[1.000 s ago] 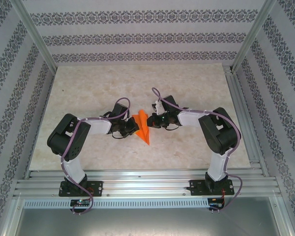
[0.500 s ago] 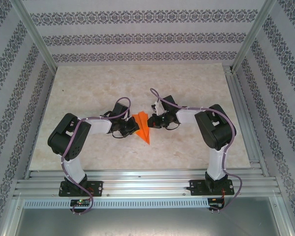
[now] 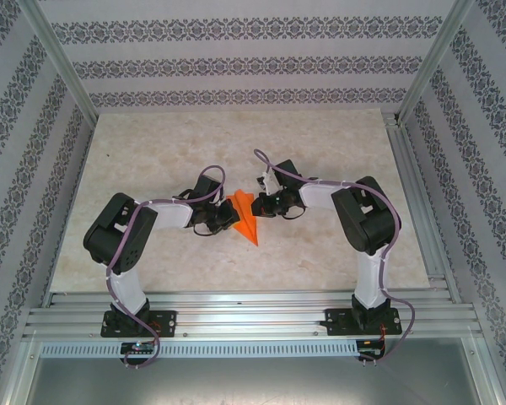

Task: Fold a paper plane with a square sheet of paper (fold left side to right side)
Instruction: Fourth fold the wing at the center of the table.

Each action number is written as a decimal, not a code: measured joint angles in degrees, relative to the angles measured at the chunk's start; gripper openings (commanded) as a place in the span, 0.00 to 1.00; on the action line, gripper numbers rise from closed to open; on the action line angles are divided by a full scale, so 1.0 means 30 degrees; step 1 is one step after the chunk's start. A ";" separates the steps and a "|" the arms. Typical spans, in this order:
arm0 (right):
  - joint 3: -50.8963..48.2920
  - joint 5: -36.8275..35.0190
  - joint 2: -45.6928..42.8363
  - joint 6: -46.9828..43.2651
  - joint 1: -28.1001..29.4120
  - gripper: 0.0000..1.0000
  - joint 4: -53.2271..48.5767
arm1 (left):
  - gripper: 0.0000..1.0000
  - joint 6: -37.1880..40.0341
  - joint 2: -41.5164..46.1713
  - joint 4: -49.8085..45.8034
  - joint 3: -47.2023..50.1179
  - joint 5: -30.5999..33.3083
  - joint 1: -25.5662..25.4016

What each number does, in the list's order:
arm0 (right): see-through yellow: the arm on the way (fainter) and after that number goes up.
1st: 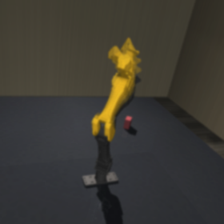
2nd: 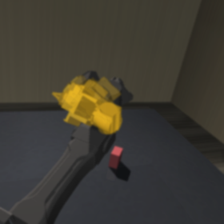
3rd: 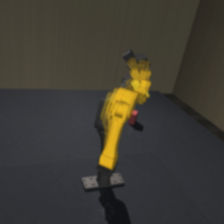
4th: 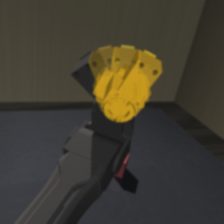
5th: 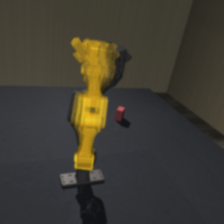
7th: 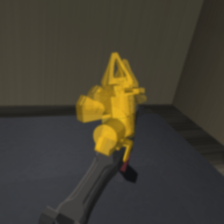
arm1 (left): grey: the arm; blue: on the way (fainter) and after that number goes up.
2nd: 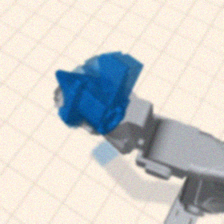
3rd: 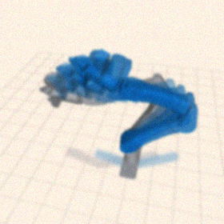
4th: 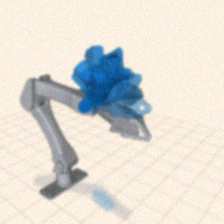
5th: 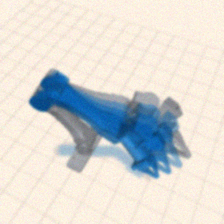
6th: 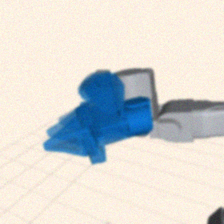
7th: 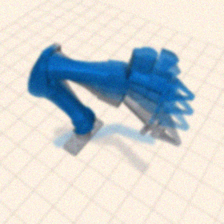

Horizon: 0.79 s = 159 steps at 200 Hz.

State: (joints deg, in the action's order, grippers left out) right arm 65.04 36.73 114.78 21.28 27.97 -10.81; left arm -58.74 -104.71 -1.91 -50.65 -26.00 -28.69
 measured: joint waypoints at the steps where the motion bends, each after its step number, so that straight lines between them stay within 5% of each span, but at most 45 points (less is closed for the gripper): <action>1: 0.0015 -0.0007 0.0022 -0.0015 0.0000 0.05 -0.0007 | 0.00 0.0000 0.0000 0.0000 0.0000 0.0000 0.0000; 159: 0.1093 -0.0415 0.0656 -0.0495 0.0000 0.05 -0.1260 | 0.00 0.0357 -0.0138 0.0000 -0.0182 0.0131 0.0000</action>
State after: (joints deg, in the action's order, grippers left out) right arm 68.31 35.48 116.75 19.79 27.97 -14.59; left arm -57.67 -105.12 -1.91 -51.20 -25.61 -28.69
